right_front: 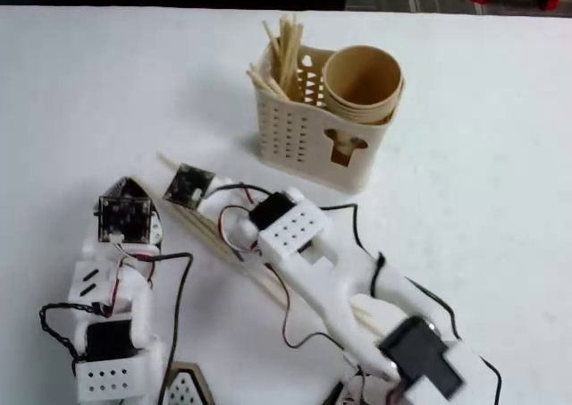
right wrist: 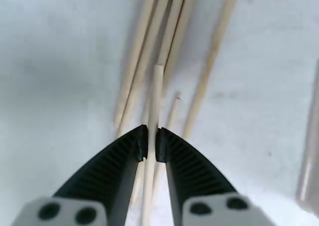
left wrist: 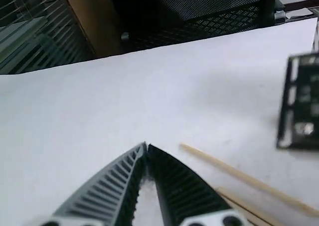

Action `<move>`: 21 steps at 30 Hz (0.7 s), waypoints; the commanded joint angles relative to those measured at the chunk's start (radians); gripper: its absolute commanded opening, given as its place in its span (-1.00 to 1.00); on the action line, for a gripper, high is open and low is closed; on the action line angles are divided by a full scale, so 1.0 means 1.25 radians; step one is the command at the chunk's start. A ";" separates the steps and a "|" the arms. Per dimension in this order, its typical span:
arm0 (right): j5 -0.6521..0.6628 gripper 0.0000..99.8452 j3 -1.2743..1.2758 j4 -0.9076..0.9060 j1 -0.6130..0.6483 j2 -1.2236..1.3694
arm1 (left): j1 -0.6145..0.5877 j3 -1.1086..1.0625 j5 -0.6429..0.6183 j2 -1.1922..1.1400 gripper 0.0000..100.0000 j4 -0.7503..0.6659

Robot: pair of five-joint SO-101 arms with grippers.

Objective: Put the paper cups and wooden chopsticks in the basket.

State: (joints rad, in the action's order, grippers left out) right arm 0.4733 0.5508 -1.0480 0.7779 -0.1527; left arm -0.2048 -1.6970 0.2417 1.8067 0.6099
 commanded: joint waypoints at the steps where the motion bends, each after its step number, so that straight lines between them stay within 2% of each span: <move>1: 0.005 -0.96 -0.022 -0.024 -0.029 -0.109 | -0.042 0.002 0.001 0.014 -0.94 -0.025; 8: -0.007 -0.96 -0.053 -0.017 -0.120 -0.323 | -0.051 0.002 0.000 0.014 -0.94 -0.036; 12: -0.065 -0.96 -0.108 -0.014 -0.165 -0.431 | -0.051 0.002 0.000 0.014 -0.94 -0.036; 21: -0.119 -0.96 -0.361 0.025 -0.168 -0.511 | -0.051 0.002 0.000 0.014 -0.94 -0.033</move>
State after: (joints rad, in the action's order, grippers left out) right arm 0.3414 0.2394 -1.0648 0.5769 -0.7649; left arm -0.2585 -1.6970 0.2417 1.8067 0.5915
